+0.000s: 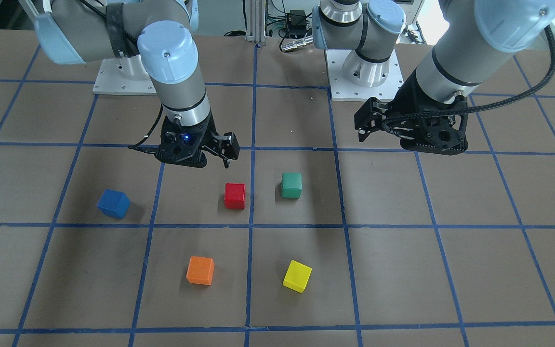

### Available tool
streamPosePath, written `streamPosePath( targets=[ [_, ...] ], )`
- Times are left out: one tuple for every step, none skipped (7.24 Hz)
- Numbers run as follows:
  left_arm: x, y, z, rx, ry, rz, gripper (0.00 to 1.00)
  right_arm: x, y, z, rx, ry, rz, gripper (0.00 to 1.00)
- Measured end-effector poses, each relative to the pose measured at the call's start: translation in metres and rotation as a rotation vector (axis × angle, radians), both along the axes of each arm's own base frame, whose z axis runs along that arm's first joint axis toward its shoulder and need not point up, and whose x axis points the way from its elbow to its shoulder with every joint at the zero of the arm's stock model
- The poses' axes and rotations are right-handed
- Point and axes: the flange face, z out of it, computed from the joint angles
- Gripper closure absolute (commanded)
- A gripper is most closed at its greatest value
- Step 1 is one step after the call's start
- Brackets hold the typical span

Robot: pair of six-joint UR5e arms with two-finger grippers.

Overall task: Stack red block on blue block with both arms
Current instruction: 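Lower the right gripper onto the red cube and close it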

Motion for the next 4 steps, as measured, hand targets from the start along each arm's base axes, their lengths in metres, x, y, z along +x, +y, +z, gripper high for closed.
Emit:
streamPosePath(
  targets=[
    [0.001,0.002,-0.004,-0.007,-0.006,-0.002,0.0,0.01,0.003,-0.017,-0.017,-0.006,-0.004,0.0],
    [0.001,0.002,-0.006,-0.012,-0.014,-0.005,0.0,0.024,0.002,-0.036,-0.03,-0.01,-0.005,0.0],
    [0.003,0.002,-0.011,-0.006,-0.033,-0.007,0.0,0.04,0.001,-0.056,-0.043,-0.01,-0.001,0.0],
    [0.005,0.001,-0.017,-0.002,-0.056,-0.005,0.0,0.051,0.0,-0.072,-0.051,0.0,0.008,0.0]
  ],
)
